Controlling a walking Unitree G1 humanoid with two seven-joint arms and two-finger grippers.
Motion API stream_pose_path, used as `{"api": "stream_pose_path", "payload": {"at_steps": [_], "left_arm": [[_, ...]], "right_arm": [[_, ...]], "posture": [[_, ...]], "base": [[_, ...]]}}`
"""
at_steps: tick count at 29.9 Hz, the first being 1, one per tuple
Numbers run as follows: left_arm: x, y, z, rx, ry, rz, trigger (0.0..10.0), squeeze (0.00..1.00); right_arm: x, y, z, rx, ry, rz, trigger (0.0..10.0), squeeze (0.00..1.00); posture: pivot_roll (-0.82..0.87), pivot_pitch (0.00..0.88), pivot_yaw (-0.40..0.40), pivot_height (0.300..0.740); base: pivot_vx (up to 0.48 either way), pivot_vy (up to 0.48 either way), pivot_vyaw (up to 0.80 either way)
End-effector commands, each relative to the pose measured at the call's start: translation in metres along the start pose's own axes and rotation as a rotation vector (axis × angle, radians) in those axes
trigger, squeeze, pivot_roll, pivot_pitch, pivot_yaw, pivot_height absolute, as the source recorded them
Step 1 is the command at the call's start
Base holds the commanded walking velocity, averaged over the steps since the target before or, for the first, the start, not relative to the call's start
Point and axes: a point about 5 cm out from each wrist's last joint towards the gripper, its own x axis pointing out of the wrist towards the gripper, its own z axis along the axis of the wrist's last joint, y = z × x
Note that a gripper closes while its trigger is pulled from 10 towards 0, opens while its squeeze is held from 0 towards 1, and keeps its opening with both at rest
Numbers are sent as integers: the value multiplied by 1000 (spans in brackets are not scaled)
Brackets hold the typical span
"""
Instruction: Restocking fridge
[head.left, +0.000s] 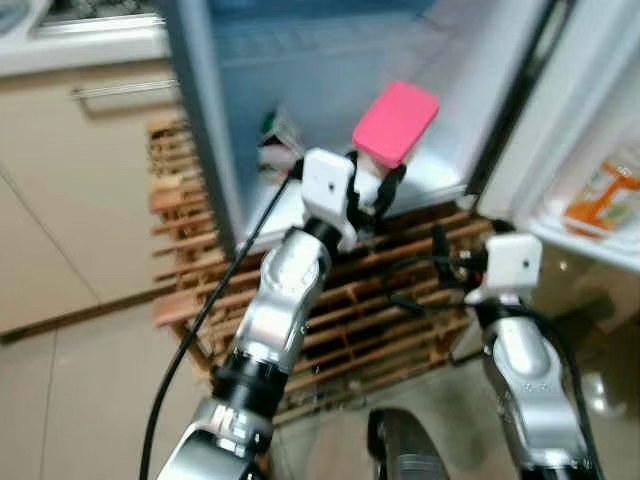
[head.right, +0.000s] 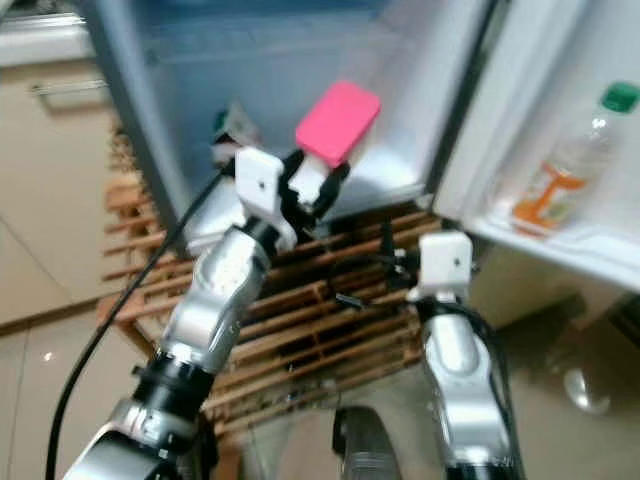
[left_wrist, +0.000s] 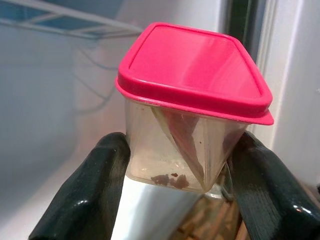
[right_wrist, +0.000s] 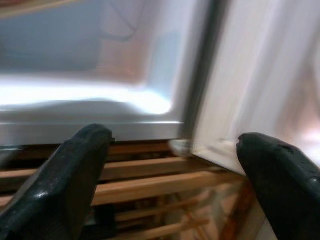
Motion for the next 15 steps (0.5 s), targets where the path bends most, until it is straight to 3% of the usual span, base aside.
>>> {"api": "stream_pose_path", "payload": {"at_steps": [1,12,15], "left_arm": [[4,4,3,-3,8,40,10000,0],[13,18,-21,6,143,127,10000,0],[18,24,-32,-38,200,172,10000,0]], "right_arm": [[4,1,7,14,-27,-9,10000,0],[2,7,6,13,-18,43,10000,0],[-1,15,12,-11,-44,98,10000,0]], "posture": [[-204,0,1,605],[-220,0,3,605],[-246,0,4,605]], "base": [[0,0,0],[0,0,0],[0,0,0]]}}
